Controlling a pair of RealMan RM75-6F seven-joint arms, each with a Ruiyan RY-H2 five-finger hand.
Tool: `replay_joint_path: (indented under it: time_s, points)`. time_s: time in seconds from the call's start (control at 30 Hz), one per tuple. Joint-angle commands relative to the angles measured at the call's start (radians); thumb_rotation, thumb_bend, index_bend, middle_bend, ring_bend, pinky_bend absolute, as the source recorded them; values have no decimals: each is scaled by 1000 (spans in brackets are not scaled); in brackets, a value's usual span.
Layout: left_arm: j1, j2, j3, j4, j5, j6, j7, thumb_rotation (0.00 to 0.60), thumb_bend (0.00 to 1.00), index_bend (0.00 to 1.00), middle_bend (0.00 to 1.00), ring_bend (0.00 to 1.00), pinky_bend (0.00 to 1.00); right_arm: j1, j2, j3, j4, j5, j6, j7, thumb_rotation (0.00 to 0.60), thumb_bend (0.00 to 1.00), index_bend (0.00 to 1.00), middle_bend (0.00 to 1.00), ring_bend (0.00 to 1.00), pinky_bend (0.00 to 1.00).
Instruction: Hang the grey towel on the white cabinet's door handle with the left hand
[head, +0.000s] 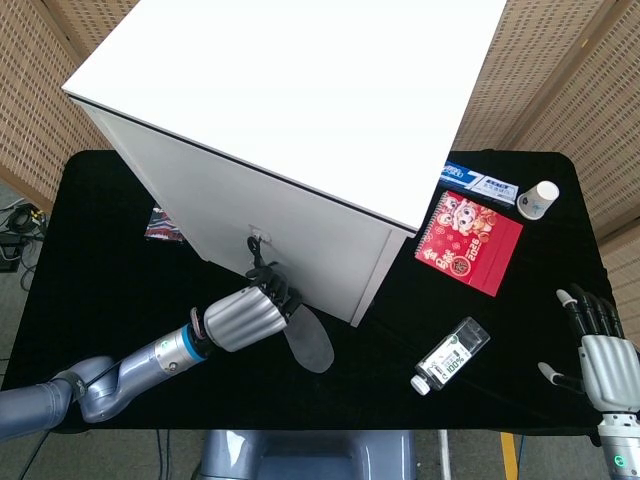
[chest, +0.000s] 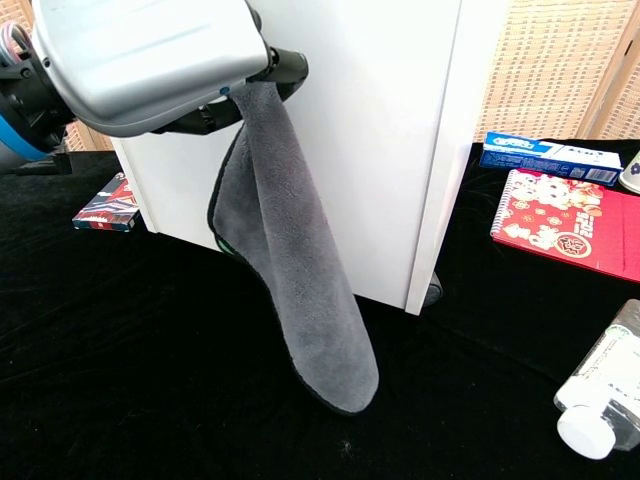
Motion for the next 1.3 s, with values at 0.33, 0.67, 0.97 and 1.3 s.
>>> replay_joint_path:
  time_s: [0.33, 0.67, 0.97, 1.3]
  points:
    - [77, 41, 36, -15, 25, 107, 8, 600, 67, 40, 0, 22, 68, 1, -3, -2, 0, -2, -1, -8, 600, 78, 0, 0, 0, 0]
    - [216, 59, 95, -28, 7, 279, -88, 600, 63, 27, 0, 0, 0, 1, -5, -1, 0, 2, -2, -17, 600, 78, 0, 0, 0, 0]
    - [471, 45, 198, 19, -187, 432, -298, 600, 63, 39, 0, 0, 0, 6, -16, -4, 3, 2, -10, -51, 600, 77, 0, 0, 0, 0]
    - [605, 114, 229, -83, -435, 352, -450, 600, 62, 17, 0, 0, 0, 14, -28, -5, 5, 9, -27, -83, 600, 77, 0, 0, 0, 0]
